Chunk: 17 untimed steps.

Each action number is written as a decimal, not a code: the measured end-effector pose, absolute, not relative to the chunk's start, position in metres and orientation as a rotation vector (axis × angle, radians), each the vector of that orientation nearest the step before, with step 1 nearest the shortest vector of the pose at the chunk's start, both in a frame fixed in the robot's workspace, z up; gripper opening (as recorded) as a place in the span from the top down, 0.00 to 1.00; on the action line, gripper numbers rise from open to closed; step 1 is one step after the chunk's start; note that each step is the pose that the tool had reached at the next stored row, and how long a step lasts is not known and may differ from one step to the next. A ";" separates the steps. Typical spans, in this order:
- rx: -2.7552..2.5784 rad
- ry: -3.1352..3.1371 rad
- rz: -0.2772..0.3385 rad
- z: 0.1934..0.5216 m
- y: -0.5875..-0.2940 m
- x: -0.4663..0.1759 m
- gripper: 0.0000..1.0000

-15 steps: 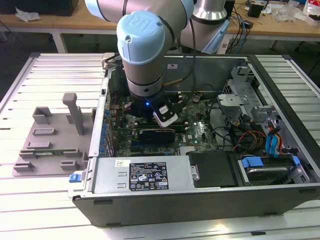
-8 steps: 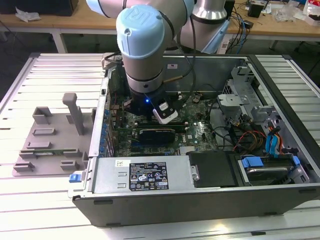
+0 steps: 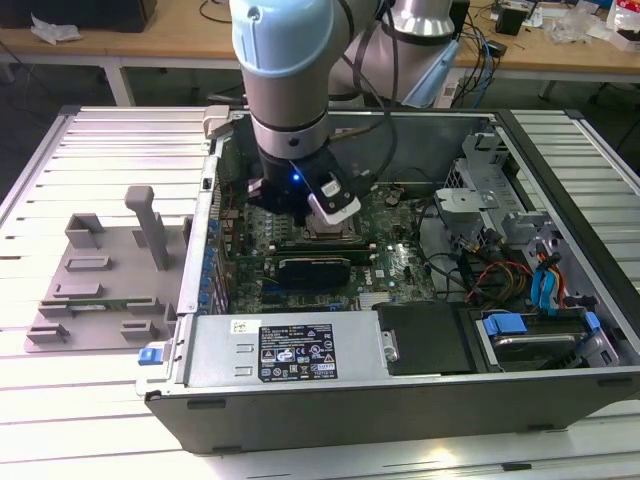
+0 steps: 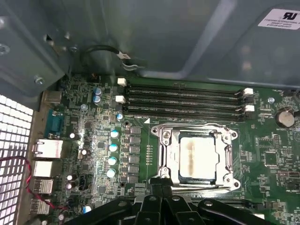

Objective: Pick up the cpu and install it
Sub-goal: 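Install the second cpu locking lever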

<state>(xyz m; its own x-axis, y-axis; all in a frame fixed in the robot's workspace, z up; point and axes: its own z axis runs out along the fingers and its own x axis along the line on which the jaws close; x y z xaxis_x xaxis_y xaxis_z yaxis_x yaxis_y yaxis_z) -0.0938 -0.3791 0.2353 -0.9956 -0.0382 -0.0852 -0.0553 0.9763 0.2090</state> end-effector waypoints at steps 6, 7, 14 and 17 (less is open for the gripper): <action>-0.065 3.049 0.286 0.234 -0.366 -0.058 0.89; -0.064 3.050 0.271 0.234 -0.364 -0.054 0.89; -0.064 3.052 0.249 0.234 -0.352 -0.052 0.89; -0.064 3.052 0.249 0.234 -0.352 -0.051 0.89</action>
